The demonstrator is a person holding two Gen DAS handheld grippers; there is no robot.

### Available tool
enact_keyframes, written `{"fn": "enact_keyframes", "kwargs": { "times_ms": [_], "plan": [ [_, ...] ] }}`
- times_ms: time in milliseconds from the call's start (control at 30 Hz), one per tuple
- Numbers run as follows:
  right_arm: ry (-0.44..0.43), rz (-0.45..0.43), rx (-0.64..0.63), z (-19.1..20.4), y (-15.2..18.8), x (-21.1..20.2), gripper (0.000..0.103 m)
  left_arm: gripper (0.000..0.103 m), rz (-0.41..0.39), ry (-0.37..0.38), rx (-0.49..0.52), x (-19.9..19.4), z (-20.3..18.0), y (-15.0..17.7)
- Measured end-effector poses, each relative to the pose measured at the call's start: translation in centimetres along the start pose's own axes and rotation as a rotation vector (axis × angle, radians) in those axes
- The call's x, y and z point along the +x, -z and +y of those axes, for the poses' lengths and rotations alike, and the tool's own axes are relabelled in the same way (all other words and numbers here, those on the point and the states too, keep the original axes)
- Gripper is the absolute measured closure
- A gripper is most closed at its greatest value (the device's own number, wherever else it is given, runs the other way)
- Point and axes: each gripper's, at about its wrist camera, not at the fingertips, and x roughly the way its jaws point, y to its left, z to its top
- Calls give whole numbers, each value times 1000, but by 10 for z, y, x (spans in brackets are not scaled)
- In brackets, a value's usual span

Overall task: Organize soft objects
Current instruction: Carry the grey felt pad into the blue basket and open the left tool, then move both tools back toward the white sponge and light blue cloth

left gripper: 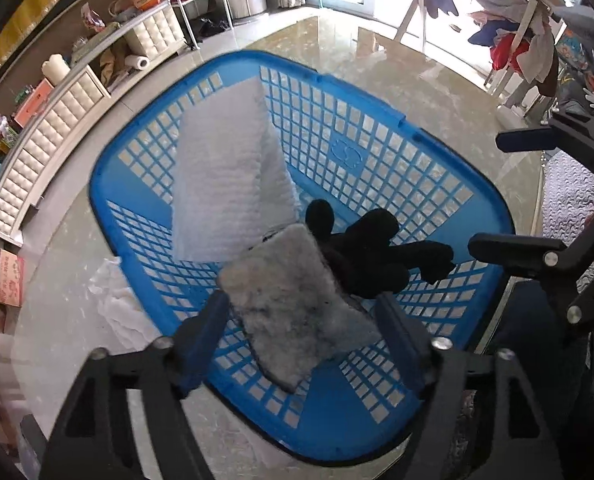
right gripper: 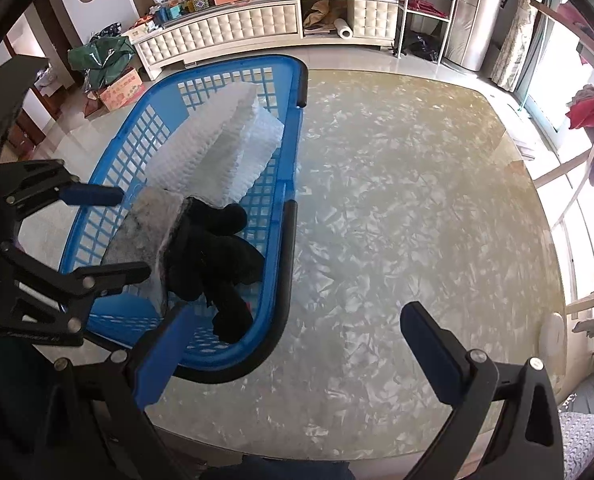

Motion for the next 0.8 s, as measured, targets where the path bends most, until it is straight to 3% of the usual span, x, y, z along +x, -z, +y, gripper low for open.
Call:
{"fn": "enact_keyframes", "kwargs": {
  "times_ms": [233,367,600,800],
  "plan": [
    [8,-20,2,5,1,-17,0,21,-58,3,-32,-36,7,8],
    [-3,-46,-8,17,1,-33,0,19,-71,-37,-41,-51,10,22],
    [-2,-83,-50,54,4,-57,0,19,-97,-57,-98,-83,28,65],
    [-59,-130,-92,93,10,-71,0,10,-107,-79,-149,-103,50,110]
  ]
}}
